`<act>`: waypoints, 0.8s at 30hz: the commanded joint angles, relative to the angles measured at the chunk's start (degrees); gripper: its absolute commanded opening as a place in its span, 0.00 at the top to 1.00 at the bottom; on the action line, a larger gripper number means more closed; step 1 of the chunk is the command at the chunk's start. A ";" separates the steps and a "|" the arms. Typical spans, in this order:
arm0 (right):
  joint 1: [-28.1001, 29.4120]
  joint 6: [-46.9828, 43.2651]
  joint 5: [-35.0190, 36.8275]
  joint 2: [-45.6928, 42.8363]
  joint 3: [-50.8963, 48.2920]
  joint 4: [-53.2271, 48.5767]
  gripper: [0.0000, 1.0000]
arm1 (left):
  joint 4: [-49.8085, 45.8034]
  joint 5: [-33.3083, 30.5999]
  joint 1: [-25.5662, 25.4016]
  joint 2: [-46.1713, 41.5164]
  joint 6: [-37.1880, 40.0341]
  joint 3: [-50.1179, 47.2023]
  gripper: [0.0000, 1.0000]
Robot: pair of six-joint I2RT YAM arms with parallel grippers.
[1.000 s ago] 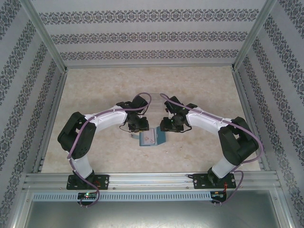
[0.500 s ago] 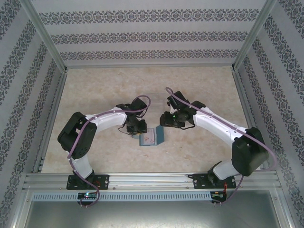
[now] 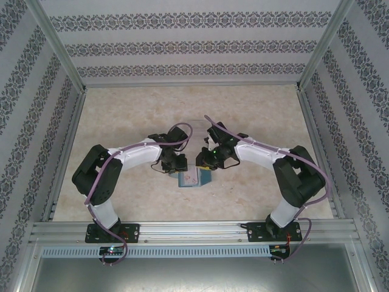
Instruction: Take the credit cards out of the card holder
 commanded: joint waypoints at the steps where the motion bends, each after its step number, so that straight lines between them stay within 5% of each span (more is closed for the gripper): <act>1: -0.80 -2.33 0.33 2.11 -1.26 0.44 0.75 | -2.53 -1.47 -1.28 -1.01 -0.05 0.98 0.76; 16: -1.52 -4.02 0.58 4.05 -4.25 6.61 0.72 | -2.93 -1.65 -2.16 3.29 0.13 1.69 0.77; 24: -2.46 -3.67 -5.17 2.02 -8.71 15.48 0.74 | -3.39 -1.99 -2.16 4.33 0.35 1.83 0.80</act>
